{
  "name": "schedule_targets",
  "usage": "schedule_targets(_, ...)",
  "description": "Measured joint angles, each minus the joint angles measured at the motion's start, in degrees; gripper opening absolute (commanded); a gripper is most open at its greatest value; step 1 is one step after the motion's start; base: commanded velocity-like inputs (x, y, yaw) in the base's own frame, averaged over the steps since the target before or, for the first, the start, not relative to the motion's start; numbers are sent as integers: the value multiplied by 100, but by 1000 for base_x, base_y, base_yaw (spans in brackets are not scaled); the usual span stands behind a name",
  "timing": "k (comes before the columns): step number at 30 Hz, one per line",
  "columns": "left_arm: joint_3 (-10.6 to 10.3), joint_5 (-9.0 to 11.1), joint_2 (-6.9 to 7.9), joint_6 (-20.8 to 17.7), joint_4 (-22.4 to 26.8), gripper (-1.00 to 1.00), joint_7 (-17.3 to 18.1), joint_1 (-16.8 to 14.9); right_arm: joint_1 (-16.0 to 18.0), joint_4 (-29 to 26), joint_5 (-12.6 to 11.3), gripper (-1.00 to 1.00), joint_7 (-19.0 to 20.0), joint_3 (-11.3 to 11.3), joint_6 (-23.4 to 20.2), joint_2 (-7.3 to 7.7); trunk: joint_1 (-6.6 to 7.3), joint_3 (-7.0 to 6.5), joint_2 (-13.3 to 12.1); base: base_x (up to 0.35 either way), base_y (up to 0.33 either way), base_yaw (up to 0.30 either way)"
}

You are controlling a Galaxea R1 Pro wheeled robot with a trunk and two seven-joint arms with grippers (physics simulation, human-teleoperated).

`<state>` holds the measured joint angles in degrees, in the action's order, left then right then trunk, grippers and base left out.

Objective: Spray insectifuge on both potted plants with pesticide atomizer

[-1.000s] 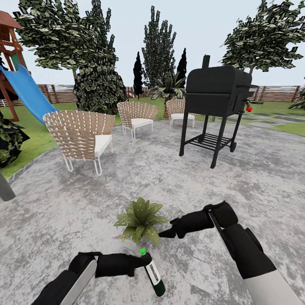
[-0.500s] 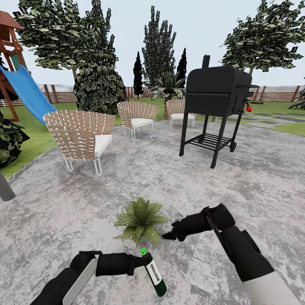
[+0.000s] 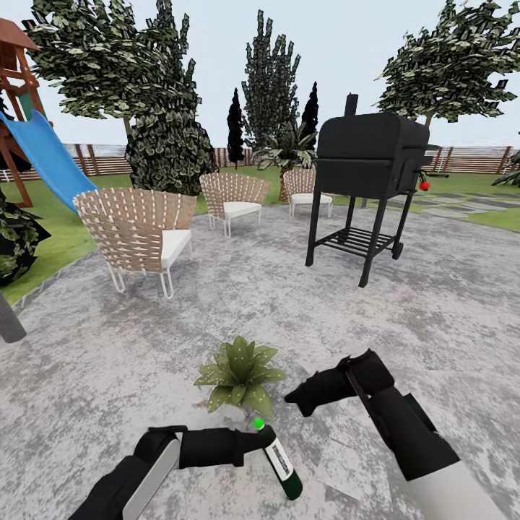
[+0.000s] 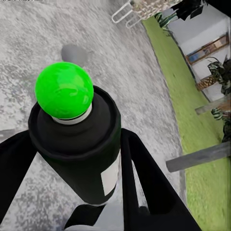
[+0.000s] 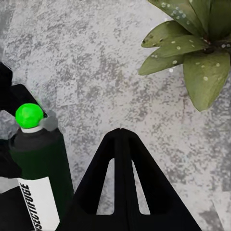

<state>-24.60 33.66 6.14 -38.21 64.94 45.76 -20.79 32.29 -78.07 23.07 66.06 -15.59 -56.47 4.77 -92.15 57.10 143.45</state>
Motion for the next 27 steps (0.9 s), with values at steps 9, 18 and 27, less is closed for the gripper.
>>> schedule_targets(9,6,-317,-336,-98,175,-100,17,-9,0,263,55,-100,-179,-121,0,-257,0,0,0,0,0,0)
schedule_targets(18,9,-327,-310,-114,443,-100,16,-5,0,478,36,-100,-534,-249,2,-324,0,0,0,0,0,0)
schedule_targets(27,25,-337,-345,-126,352,-100,-158,-9,0,399,-6,-100,-518,-287,-11,-310,0,0,0,0,0,0)
